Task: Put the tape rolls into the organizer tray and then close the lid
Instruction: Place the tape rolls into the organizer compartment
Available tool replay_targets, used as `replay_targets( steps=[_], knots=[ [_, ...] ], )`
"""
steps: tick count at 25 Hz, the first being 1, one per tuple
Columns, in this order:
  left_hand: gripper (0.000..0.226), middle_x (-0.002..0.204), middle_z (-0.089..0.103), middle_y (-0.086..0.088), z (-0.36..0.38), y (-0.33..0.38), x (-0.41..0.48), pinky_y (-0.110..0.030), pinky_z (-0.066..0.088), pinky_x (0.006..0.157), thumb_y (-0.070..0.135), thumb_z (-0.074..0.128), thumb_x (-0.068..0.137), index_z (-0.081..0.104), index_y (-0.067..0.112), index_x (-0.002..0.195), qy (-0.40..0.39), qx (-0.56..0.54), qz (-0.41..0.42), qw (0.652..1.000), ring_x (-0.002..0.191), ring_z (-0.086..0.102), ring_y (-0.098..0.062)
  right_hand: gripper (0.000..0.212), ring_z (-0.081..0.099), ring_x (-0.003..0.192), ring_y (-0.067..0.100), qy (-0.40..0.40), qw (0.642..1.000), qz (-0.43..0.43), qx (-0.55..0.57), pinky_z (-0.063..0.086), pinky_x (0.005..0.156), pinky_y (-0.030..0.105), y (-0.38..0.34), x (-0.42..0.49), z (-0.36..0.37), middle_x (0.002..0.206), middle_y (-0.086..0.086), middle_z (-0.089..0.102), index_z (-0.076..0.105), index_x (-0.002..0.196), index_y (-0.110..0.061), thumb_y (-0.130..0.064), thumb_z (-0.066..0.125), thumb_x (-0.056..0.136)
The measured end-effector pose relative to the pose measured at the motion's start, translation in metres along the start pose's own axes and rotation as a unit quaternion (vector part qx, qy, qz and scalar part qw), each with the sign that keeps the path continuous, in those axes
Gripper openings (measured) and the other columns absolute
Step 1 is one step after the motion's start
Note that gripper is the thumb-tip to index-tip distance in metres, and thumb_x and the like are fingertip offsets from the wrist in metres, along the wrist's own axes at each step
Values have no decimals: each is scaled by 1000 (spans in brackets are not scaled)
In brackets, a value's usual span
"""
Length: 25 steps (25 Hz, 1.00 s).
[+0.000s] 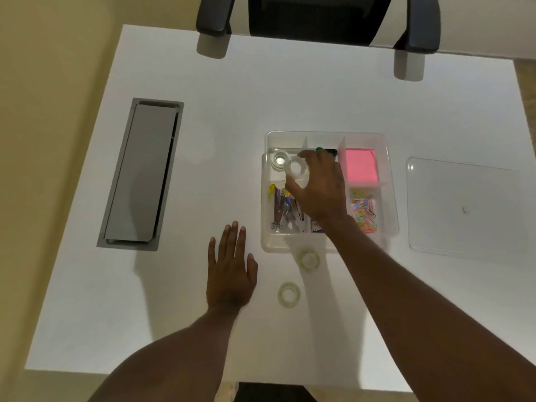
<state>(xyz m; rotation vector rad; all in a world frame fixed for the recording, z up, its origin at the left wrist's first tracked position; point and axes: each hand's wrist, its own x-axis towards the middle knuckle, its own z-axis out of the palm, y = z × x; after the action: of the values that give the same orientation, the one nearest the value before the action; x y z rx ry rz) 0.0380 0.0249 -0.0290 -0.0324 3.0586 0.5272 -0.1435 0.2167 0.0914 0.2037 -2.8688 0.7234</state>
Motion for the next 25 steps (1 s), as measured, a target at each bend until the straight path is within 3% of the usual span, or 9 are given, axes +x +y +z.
replay_targets(
  steps=[3,7,12,18,22,25],
  knots=[
    [67,179,14,-3,-4,-46,37,-53,13,135,41,30,108,15,21,170,1,31,-64,997,167,9,-19,47,60,104,28,-123,992,27,-2,47,89,41,-44,81,58,108,7,65,59,117,-12,-39,72,82],
    [68,180,10,-1,-2,-33,37,-51,10,136,41,30,108,11,22,170,-13,30,-43,999,167,6,-18,46,63,93,28,-166,974,30,-148,48,82,40,-38,98,68,99,9,68,58,112,-10,-47,66,87],
    [70,180,6,0,0,-30,34,-49,6,136,41,32,107,9,23,171,-18,37,-43,998,167,4,-17,51,61,107,29,-209,951,48,-223,46,89,40,-38,104,81,111,11,68,55,120,-10,-49,65,89],
    [70,180,7,0,1,-29,34,-49,5,136,42,33,107,9,23,171,-22,39,-43,998,167,3,-17,38,60,107,28,-190,959,45,-205,45,93,40,-38,96,77,110,10,68,59,117,-10,-39,59,93],
    [69,180,8,-1,1,-30,34,-51,9,136,43,32,107,10,23,170,-19,35,-44,998,167,4,-18,28,60,108,27,-123,981,32,-146,45,96,40,-40,76,60,109,8,68,65,114,-12,-32,58,95],
    [68,180,11,-2,1,-31,35,-53,11,136,44,30,108,12,23,170,-17,36,-39,998,167,6,-19,17,61,97,26,-61,993,20,-96,47,89,38,-39,49,48,99,7,69,68,104,-12,-22,62,92]
  ],
)
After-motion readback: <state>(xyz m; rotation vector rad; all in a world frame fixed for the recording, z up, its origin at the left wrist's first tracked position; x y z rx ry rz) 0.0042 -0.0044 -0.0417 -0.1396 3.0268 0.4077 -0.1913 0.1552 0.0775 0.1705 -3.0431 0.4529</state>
